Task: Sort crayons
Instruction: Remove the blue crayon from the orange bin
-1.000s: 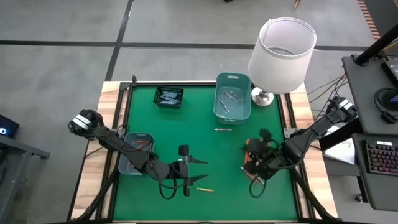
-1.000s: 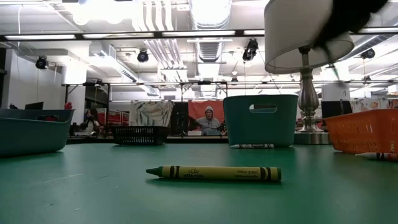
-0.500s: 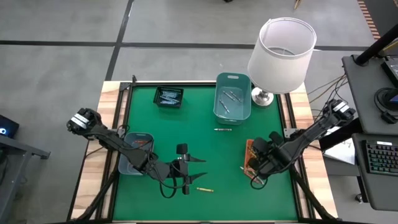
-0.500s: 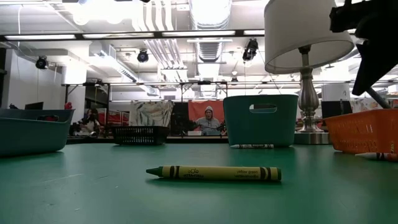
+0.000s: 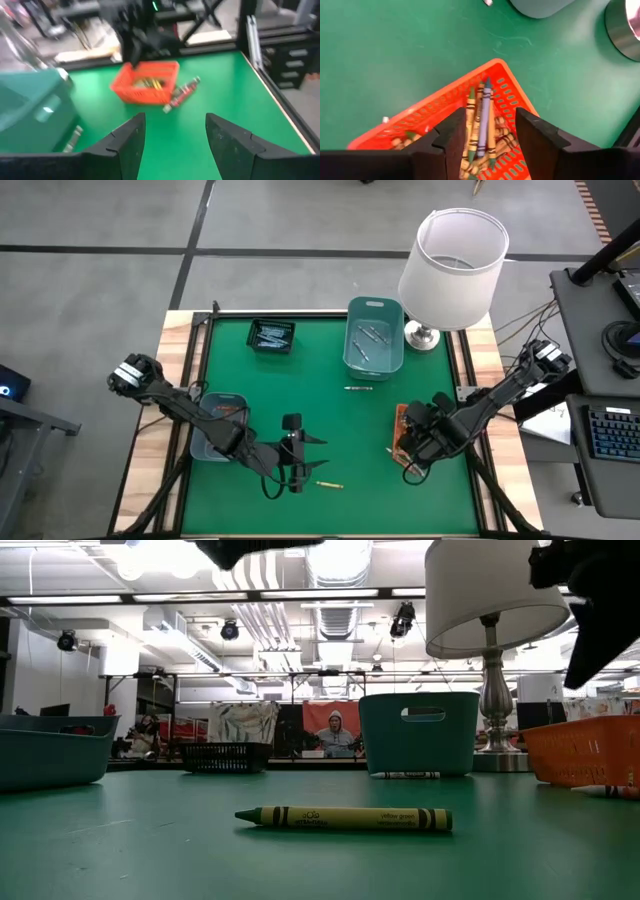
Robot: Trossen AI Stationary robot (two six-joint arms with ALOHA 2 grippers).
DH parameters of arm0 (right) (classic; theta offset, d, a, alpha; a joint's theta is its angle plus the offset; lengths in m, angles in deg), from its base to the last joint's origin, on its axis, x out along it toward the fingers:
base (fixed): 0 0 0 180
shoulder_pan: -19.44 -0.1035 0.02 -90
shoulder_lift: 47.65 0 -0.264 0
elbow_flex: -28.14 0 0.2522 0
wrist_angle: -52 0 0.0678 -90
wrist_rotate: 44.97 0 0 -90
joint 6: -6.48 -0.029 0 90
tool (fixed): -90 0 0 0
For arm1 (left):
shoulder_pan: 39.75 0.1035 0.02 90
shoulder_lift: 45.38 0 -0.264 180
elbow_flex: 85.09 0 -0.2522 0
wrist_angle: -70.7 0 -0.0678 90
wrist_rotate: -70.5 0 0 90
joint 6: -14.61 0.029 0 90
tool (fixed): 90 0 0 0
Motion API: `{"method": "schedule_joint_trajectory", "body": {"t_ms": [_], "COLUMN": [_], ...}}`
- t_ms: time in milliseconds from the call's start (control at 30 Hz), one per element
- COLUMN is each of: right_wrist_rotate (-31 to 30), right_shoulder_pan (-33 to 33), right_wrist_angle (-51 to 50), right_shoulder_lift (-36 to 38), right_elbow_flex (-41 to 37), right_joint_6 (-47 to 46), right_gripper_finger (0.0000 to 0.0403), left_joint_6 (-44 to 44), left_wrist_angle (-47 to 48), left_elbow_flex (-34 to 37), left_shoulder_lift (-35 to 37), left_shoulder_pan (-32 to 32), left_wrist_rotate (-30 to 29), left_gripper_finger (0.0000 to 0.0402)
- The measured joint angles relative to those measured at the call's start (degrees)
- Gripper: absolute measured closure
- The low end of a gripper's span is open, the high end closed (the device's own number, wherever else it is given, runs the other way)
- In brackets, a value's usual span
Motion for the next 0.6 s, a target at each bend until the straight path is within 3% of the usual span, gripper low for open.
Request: {"method": "schedule_joint_trajectory", "body": {"t_ms": [233, 600], "right_wrist_rotate": [-0.3, -0.4], "right_shoulder_pan": [0.0, -1.4], "right_wrist_angle": [0.6, 8.0], "right_shoulder_lift": [0.1, 0.0], "right_elbow_flex": [4.6, 11.7], "right_joint_6": [0.8, 8.9], "right_gripper_finger": [0.0244, 0.0259], "left_joint_6": [-7.1, -11.2], "left_wrist_angle": [4.6, 2.8], "left_elbow_flex": [0.0, 0.0], "left_shoulder_lift": [-3.1, -12.2], "left_shoulder_pan": [-1.1, -4.4], "left_wrist_rotate": [7.5, 10.1], "left_gripper_finger": [0.0212, 0.0212]}}
